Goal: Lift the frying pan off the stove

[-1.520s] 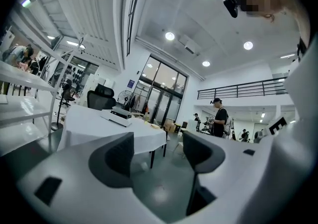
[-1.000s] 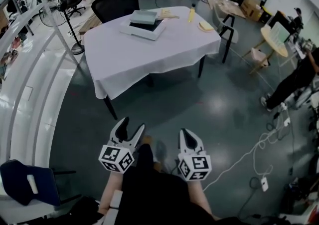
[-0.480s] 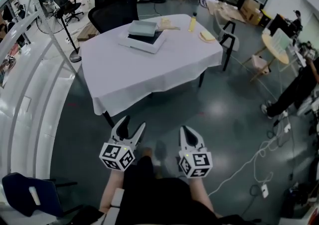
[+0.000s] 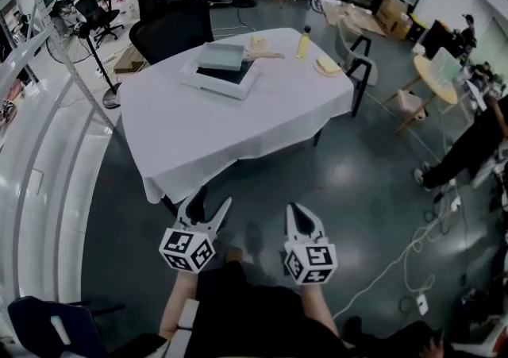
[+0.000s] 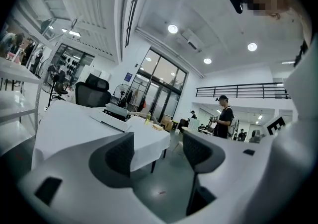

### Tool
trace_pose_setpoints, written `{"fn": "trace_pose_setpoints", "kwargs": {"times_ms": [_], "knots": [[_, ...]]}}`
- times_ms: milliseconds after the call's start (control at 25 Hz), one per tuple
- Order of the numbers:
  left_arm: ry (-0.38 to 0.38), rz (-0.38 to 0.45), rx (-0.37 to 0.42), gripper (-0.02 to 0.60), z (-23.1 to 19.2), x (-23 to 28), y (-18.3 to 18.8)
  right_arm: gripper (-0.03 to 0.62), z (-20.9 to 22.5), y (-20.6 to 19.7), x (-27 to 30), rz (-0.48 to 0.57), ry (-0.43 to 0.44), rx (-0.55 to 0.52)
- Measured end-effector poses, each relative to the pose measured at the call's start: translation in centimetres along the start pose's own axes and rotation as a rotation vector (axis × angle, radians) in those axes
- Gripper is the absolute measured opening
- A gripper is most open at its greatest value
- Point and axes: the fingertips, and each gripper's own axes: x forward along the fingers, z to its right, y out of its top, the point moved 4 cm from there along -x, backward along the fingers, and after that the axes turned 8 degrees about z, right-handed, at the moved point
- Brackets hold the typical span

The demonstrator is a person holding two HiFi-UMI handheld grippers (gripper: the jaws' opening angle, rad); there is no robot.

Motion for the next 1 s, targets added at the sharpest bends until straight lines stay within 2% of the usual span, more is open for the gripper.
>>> {"fn": "trace_pose_setpoints", "kwargs": {"times_ms": [680,1000], "knots": [[-0.045,0.009,-0.008,0.290,-6.7,6.0,2.2,0.006,-0.2,1.2,8.9,0.031,-0.055,0.002],[-0.037,-0.023,-0.045,0.290,-8.9,6.1,0.8,0.006,-1.2,-0.7,10.5,-0.004,-0.056,0.017]]}}
